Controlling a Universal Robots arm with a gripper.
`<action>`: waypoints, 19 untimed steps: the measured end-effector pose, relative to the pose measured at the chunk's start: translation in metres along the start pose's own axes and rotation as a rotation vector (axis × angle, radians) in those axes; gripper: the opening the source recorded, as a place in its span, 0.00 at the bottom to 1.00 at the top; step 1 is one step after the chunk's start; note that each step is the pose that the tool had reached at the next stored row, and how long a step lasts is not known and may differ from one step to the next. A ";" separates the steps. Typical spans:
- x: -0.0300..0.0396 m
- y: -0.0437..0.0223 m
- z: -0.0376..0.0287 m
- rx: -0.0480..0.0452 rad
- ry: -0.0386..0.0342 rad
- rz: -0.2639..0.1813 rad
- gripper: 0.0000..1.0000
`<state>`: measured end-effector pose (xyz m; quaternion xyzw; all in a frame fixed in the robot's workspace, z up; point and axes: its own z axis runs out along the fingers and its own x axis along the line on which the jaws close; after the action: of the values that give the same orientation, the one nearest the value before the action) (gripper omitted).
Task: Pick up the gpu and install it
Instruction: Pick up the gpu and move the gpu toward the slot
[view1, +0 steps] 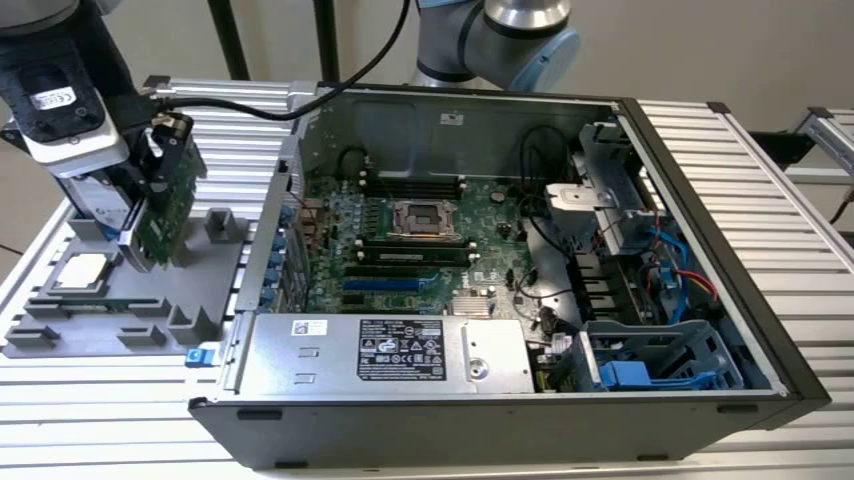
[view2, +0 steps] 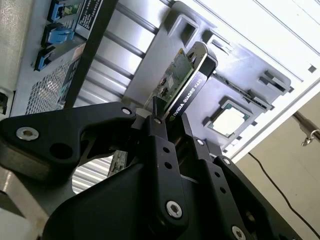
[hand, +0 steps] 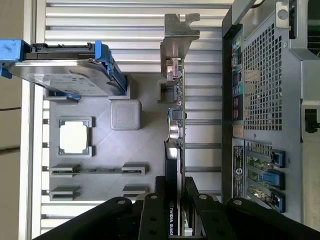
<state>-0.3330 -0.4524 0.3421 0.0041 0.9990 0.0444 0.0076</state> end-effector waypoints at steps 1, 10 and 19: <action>0.0000 0.0001 -0.0010 -0.0001 -0.0001 0.000 0.00; -0.0002 0.0010 -0.0109 -0.0001 -0.0001 0.000 0.00; -0.0003 0.0019 -0.0207 -0.0001 0.0000 0.000 0.00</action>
<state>-0.3330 -0.4524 0.3629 0.0041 0.9990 0.0445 0.0077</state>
